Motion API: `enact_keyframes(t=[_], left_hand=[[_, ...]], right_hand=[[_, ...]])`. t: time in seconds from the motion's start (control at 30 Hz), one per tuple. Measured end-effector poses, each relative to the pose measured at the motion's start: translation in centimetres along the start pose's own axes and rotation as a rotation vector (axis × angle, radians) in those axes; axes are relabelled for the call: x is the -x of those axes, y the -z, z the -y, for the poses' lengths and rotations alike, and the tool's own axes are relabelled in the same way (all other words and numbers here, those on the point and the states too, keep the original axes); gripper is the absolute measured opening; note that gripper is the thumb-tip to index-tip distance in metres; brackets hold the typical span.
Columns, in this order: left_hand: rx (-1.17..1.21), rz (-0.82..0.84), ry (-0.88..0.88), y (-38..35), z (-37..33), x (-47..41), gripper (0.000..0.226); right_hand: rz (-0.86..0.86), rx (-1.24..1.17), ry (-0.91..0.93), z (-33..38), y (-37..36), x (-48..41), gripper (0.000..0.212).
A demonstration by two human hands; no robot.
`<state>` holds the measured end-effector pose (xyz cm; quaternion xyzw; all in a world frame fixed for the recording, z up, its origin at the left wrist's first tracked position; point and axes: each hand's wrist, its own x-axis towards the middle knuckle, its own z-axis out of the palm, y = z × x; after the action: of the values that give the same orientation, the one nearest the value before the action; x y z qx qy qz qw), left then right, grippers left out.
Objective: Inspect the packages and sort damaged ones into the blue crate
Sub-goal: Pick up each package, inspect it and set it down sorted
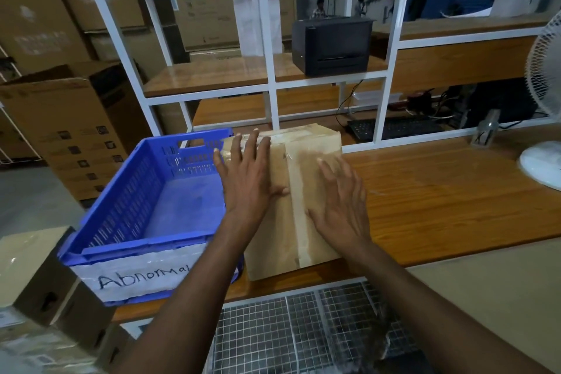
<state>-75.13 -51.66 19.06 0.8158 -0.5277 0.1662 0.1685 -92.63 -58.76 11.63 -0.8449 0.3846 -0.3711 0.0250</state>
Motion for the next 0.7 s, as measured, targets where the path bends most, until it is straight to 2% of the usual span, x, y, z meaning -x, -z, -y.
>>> enact_keyframes(t=[0.1, 0.27, 0.4, 0.63, 0.7], left_hand=[[-0.024, -0.063, -0.021, 0.3, -0.3, 0.6, 0.103], [-0.077, -0.028, -0.07, 1.5, -0.4, 0.4, 0.083], [-0.038, -0.003, -0.052, 1.5, -1.1, 1.4, 0.073], [0.041, -0.115, -0.069, -0.1, -1.2, 4.7, 0.063], [0.076, -0.166, -0.085, 0.4, -1.2, 4.9, 0.058]], right_hand=[[-0.033, 0.072, 0.143, 1.7, 1.6, -3.8, 0.116], [0.196, 0.212, 0.234, 2.4, 3.0, -7.0, 0.114], [0.137, 0.224, 0.226, 1.9, 2.9, -6.1, 0.105], [0.067, 0.19, 0.197, 1.5, 2.5, -2.6, 0.093], [0.077, 0.147, 0.197, 1.6, 2.9, -2.0, 0.081]])
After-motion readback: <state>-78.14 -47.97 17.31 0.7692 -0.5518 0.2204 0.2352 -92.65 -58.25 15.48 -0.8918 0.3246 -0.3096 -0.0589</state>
